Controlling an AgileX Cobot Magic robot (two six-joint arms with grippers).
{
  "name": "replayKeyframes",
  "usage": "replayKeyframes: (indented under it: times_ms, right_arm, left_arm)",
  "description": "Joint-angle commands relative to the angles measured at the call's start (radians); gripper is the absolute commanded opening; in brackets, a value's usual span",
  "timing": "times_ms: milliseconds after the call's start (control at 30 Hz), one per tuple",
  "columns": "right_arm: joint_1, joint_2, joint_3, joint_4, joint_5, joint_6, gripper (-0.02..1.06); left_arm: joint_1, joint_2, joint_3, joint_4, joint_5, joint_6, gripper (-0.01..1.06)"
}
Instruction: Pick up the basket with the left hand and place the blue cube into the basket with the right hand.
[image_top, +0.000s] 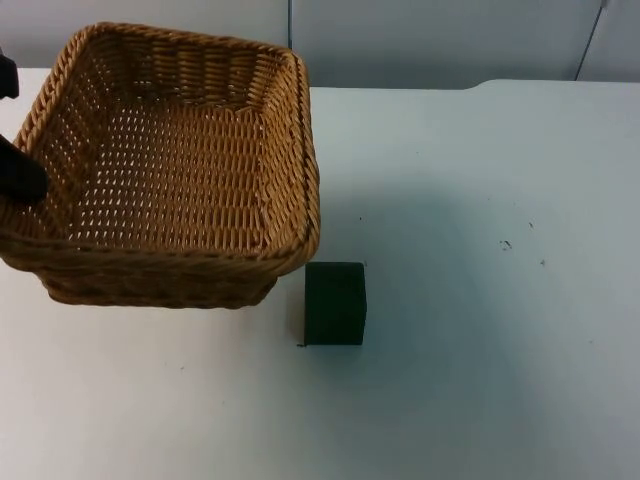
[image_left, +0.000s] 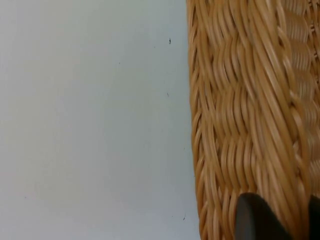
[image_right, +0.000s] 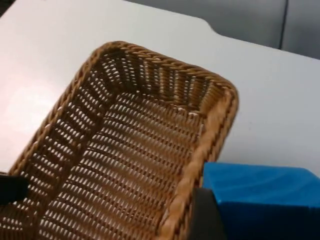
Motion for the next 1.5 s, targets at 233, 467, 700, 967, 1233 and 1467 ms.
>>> replayKeyframes:
  times_ms: [233,467,700,967,1233,1467]
  right_arm:
    - [0.106,0.25,-0.181,0.031,-0.017,0.003,0.0]
    - [0.156,0.412,-0.301,0.031,0.007,0.003,0.0]
    - [0.159,0.533,-0.375,0.039,0.021,0.003,0.0]
    - [0.159,0.634,-0.452,0.06,0.049,-0.004,0.0]
    - [0.159,0.692,-0.487,0.06,0.087,-0.009,0.0]
    - [0.159,0.698,-0.49,0.06,0.085,-0.009,0.09]
  left_arm:
    - [0.002,-0.012,-0.001,-0.021,0.027,-0.003,0.0]
    - [0.002,-0.012,-0.001,-0.021,0.029,-0.003,0.0]
    - [0.002,-0.012,-0.001,-0.021,0.033,-0.003,0.0]
    - [0.002,-0.012,-0.001,-0.021,0.033,-0.003,0.0]
    - [0.002,-0.012,-0.001,-0.021,0.031,-0.003,0.0]
    - [0.002,-0.012,-0.001,-0.021,0.031,-0.001,0.0]
